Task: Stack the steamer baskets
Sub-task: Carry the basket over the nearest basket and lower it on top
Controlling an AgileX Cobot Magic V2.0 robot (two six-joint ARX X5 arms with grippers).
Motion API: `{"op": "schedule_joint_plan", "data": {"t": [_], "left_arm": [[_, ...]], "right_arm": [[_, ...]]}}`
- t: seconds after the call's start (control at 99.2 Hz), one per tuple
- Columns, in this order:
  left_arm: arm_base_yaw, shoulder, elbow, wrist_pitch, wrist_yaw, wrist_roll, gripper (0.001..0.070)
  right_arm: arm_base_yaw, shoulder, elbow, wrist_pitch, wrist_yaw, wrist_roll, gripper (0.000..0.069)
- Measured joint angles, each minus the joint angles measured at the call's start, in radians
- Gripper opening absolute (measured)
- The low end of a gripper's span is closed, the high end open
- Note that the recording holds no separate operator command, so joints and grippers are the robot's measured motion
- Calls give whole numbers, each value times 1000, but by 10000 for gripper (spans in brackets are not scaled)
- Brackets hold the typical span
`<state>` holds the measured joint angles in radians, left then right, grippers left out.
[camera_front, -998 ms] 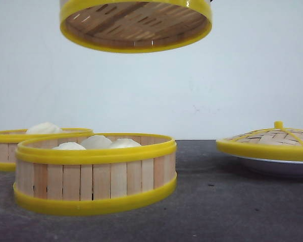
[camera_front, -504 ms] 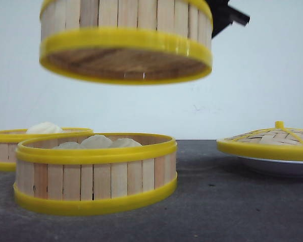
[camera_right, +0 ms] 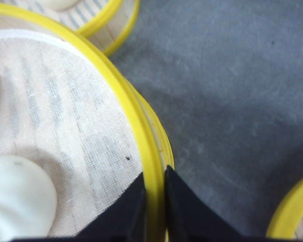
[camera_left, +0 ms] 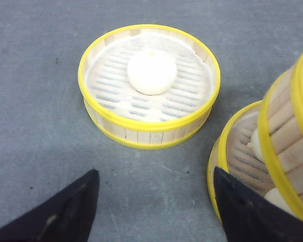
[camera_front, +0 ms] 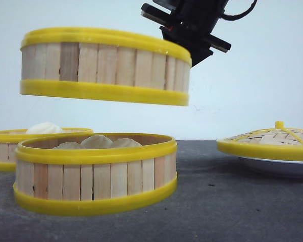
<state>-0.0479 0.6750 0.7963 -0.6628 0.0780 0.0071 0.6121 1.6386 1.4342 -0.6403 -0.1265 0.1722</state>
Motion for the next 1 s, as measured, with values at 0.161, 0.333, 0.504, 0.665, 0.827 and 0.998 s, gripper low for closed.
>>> {"op": "schedule_joint_plan", "data": {"t": [0.161, 0.333, 0.504, 0.665, 0.827, 0.998], "left_arm": [[0, 0, 0, 0, 0, 0, 435], [0, 0, 0, 0, 0, 0, 435], [0, 0, 0, 0, 0, 0, 435], [0, 0, 0, -1, 0, 0, 435], [0, 0, 0, -8, 0, 0, 435], [0, 0, 0, -8, 0, 0, 435]], "right_arm": [[11, 4, 0, 18, 3, 0, 27], [16, 41, 0, 21, 3, 0, 27], [16, 94, -2, 25, 10, 0, 27], [16, 119, -4, 67, 10, -1, 27], [16, 145, -4, 88, 16, 0, 27], [18, 148, -4, 91, 42, 0, 27]]}}
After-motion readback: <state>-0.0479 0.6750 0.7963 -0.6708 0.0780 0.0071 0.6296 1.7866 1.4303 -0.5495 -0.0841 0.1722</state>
